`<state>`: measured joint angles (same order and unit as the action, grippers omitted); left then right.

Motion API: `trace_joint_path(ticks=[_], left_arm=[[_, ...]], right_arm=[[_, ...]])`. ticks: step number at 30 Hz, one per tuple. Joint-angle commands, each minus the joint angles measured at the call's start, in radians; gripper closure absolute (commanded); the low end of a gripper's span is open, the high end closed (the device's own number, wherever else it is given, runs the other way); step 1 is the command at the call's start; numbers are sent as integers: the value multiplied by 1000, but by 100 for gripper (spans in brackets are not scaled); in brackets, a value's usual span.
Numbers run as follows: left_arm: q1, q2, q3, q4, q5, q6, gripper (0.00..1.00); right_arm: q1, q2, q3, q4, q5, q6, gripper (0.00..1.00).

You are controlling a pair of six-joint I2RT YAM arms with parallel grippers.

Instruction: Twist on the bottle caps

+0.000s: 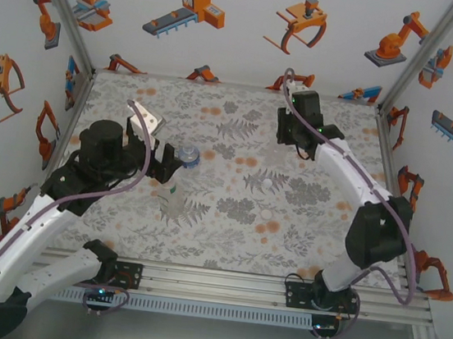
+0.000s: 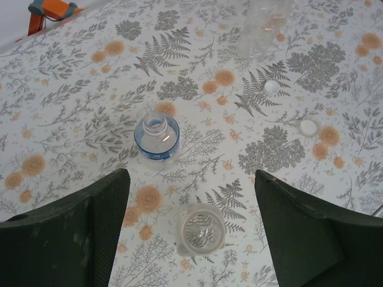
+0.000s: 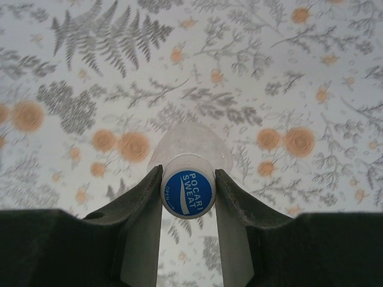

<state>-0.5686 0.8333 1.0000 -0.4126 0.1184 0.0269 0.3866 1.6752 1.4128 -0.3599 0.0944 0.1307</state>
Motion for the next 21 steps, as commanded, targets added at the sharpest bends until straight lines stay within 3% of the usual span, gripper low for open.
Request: trace_joint_path(ticks=[1, 8, 18, 21], left_arm=[[8, -9, -15, -6, 24, -39, 23], [11, 4, -9, 8, 24, -50, 23], [12, 13, -4, 18, 17, -74, 23], [12, 12, -5, 19, 17, -82, 23]], right_arm=[[-19, 70, 112, 64, 35, -40, 100], [-49, 222, 255, 26, 2, -47, 100], [-60, 295, 320, -49, -16, -33, 100], [-61, 305, 318, -57, -21, -32, 90]])
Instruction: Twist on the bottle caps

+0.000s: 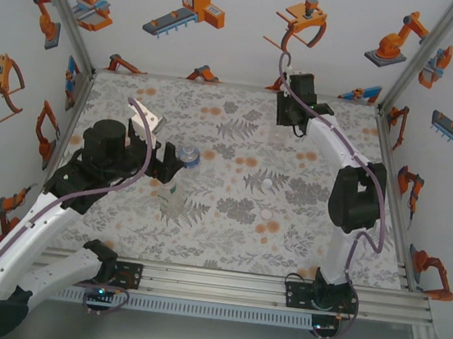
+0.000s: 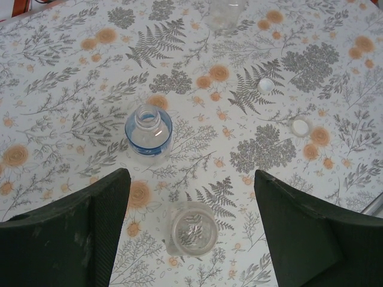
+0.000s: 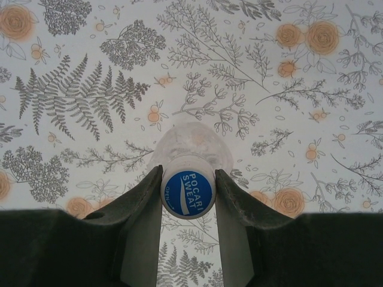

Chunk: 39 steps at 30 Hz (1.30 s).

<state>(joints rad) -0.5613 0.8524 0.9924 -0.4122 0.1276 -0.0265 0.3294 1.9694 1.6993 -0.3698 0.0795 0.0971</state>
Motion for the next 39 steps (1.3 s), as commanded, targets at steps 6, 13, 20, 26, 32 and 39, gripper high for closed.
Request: trace_joint_path(ticks=[6, 13, 20, 26, 32, 39], left_arm=[[5, -20, 12, -2, 0, -27, 23], [7, -29, 14, -8, 0, -27, 23], [7, -16, 19, 5, 3, -32, 23], [8, 21, 43, -8, -2, -46, 23], [15, 37, 45, -10, -29, -56, 23], [32, 37, 18, -11, -25, -71, 23]], right_arm=[[-3, 6, 45, -72, 20, 3, 49], [-4, -36, 83, -91, 12, -17, 40], [1, -159, 43, -132, -30, -26, 40], [15, -293, -120, -79, -178, -24, 40], [91, -426, -371, 126, -322, 1, 36], [250, -464, -568, 415, -385, 55, 29]])
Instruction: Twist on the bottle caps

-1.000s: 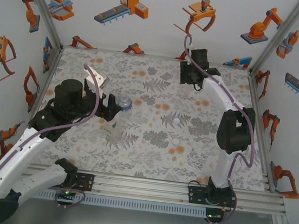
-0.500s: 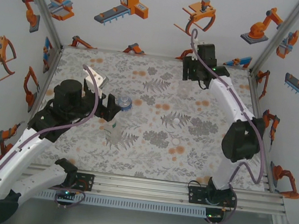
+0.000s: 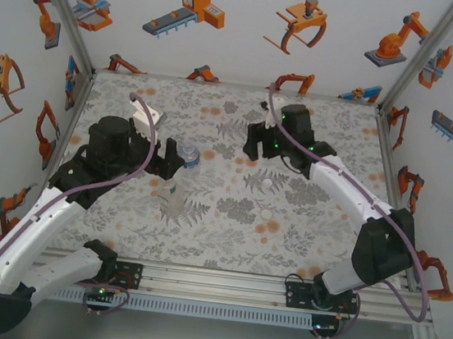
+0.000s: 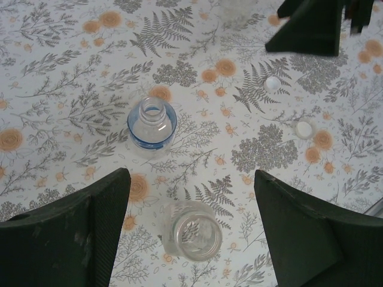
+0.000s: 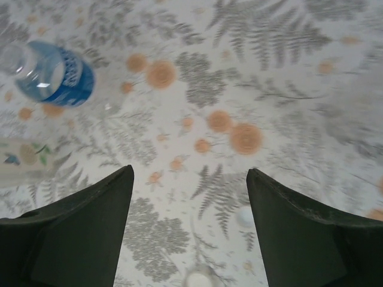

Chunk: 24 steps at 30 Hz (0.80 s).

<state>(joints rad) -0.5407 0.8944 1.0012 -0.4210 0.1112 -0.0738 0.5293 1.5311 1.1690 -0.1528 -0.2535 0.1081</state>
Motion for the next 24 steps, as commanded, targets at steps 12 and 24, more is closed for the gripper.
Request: trace_joint_path(ticks=[12, 24], left_arm=[[78, -63, -14, -32, 19, -22, 22], [98, -106, -21, -55, 42, -23, 22]], right_arm=[[260, 119, -116, 563, 15, 63, 23], [324, 326, -44, 744, 70, 13, 19]])
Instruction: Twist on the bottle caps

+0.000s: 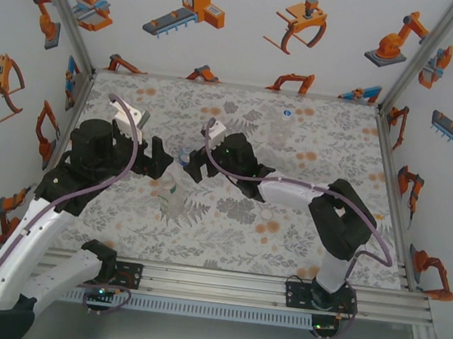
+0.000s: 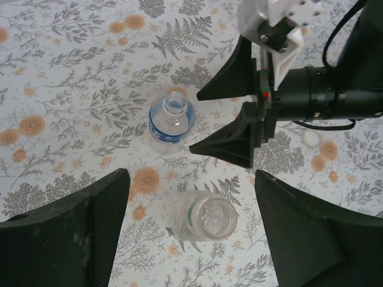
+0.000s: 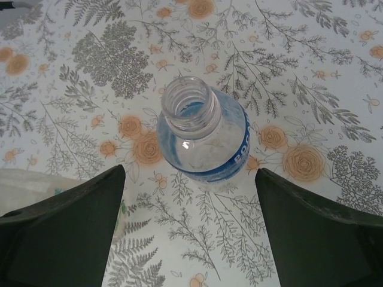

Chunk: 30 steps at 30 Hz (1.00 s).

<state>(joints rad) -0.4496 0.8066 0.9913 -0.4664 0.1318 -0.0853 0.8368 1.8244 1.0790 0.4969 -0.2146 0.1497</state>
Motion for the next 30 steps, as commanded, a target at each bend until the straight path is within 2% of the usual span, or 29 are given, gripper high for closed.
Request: trace_joint_path(ticks=[1, 9, 15, 18, 24, 30], left_arm=[[8, -19, -11, -11, 23, -12, 22], [10, -31, -10, -12, 34, -23, 22], [10, -37, -12, -14, 40, -22, 22], [10, -35, -8, -15, 40, -18, 22], [10, -27, -5, -7, 61, -5, 22], [10, -15, -19, 41, 114, 12, 22]], right_arm=[[20, 49, 57, 98, 40, -29, 19], [32, 171, 144, 136, 100, -25, 21], [33, 219, 171, 138, 93, -27, 25], [33, 229, 172, 138, 93, -33, 31], [33, 185, 138, 138, 113, -36, 41], [30, 41, 52, 98, 130, -46, 49]])
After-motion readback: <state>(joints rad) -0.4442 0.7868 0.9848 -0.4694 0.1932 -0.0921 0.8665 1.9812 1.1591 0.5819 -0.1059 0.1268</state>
